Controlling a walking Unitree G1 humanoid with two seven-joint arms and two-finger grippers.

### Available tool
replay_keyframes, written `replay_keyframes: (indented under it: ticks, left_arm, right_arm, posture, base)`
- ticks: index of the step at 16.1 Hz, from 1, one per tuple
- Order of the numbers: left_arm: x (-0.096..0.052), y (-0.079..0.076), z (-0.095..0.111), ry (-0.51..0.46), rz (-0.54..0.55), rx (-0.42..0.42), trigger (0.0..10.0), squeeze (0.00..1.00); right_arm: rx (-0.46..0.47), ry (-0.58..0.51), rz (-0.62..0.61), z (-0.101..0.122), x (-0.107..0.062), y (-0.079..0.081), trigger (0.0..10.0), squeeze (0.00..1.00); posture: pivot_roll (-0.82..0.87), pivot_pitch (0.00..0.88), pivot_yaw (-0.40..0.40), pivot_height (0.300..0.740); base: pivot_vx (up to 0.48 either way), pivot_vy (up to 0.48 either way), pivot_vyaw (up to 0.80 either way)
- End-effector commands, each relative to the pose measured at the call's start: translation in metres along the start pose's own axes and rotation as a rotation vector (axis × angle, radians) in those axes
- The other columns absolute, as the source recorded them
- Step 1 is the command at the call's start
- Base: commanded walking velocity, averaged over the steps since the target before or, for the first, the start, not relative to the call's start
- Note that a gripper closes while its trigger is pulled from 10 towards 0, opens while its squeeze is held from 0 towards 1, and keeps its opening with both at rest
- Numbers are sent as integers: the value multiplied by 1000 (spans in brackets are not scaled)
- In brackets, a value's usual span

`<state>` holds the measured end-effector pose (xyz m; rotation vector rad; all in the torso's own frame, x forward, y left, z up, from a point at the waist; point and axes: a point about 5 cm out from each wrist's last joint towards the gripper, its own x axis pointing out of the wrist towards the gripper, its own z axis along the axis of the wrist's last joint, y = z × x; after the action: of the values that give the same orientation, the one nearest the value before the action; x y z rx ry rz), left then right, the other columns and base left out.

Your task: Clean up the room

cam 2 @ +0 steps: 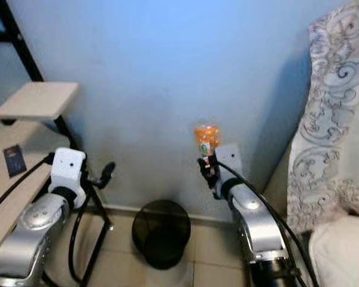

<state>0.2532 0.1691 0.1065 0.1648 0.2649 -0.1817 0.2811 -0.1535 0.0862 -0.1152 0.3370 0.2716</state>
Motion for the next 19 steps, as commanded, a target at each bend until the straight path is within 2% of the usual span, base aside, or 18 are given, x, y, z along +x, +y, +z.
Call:
replay_keyframes:
  ticks: [1,3,5,6,7,8,10,12,15,17,19]
  left_arm:
    - [-1,-5,4,-10,-24,17,10000,0]
    - [0,-7,4,-4,-61,36,10000,0]
    - [2,-13,2,26,-212,74,10000,0]
    - [2,-16,-1,51,-293,129,10000,0]
    - [1,-18,-4,88,-425,209,10000,0]
    - [-1,-17,-5,102,-491,253,10000,0]
    - [-4,-13,-5,129,-576,282,10000,0]
    - [-11,-9,-10,190,-684,324,10000,0]
    - [-13,-6,-13,226,-737,358,10000,0]
    - [-12,-5,-13,231,-745,363,10000,0]
    - [-12,-4,-13,232,-746,365,10000,0]
  right_arm:
    - [-8,2,-15,0,3,-5,10000,0]
    - [-38,33,5,-3,7,-8,10000,0]
    - [-127,130,99,-14,19,-10,10000,0]
    - [-184,187,163,-22,25,-6,10000,0]
    - [-248,279,245,-37,32,0,10000,0]
    - [-293,329,288,-46,36,5,10000,0]
    - [-335,382,324,-55,43,13,10000,0]
    - [-367,419,289,-61,52,25,10000,0]
    - [-312,414,245,-61,60,35,10000,0]
    - [-338,413,222,-61,62,41,10000,0]
    - [-319,403,218,-60,63,43,10000,0]
  posture:
    - [24,0,38,740]
    - [19,0,45,740]
    - [15,0,51,740]
    - [18,0,49,740]
    - [22,0,47,740]
    - [30,0,42,740]
    - [35,0,40,740]
    - [44,0,36,740]
    - [53,0,33,740]
    - [58,0,31,740]
    - [59,0,30,740]
  base:
    - [334,0,0]
    - [281,0,0]
    - [0,0,0]
    - [0,0,0]
    - [0,0,0]
    - [0,0,0]
    - [0,0,0]
    - [0,0,0]
    - [0,0,0]
    - [0,0,0]
    - [0,0,0]
